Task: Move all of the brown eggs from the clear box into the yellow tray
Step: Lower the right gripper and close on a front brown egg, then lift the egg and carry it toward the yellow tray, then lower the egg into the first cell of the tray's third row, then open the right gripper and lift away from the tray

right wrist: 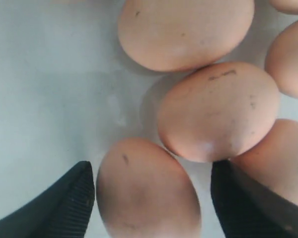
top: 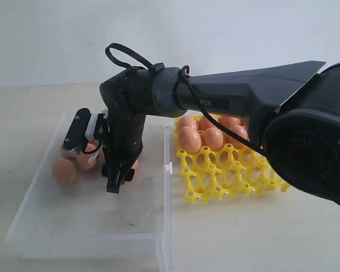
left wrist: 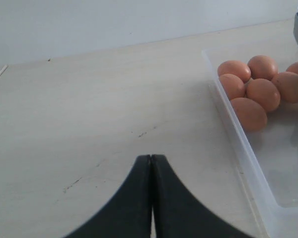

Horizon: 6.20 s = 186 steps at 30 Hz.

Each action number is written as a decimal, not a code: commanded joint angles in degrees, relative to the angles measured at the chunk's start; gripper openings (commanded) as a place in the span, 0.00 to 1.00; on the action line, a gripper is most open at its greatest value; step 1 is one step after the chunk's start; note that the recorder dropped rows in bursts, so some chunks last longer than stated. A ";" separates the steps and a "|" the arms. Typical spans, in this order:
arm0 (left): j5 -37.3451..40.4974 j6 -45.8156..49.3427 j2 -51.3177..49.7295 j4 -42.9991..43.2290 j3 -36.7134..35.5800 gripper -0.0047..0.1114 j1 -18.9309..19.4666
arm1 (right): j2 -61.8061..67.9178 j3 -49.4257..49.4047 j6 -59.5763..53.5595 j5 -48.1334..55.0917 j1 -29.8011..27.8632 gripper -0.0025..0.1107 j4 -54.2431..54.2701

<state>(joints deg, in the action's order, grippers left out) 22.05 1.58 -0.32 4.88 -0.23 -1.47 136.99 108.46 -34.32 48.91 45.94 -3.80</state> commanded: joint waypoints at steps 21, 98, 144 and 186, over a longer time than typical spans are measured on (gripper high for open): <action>-0.35 -0.09 0.32 -0.31 0.23 0.04 -0.30 | -5.58 -0.22 1.64 4.07 0.58 0.02 12.16; -0.35 -0.20 0.32 -0.31 0.23 0.04 -0.30 | -28.11 -74.33 28.30 -104.34 -15.38 0.02 1.00; -0.35 -0.11 0.32 -0.31 0.23 0.04 -0.30 | -23.60 -74.33 25.75 -105.18 -15.38 0.33 -1.09; -0.35 -0.11 0.32 -0.31 0.23 0.04 -0.30 | -42.29 -50.72 47.50 -42.39 -11.74 0.42 -7.69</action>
<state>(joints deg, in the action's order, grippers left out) 22.05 1.58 -0.32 4.88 -0.23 -1.47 95.26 52.95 11.21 -4.04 32.49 -10.42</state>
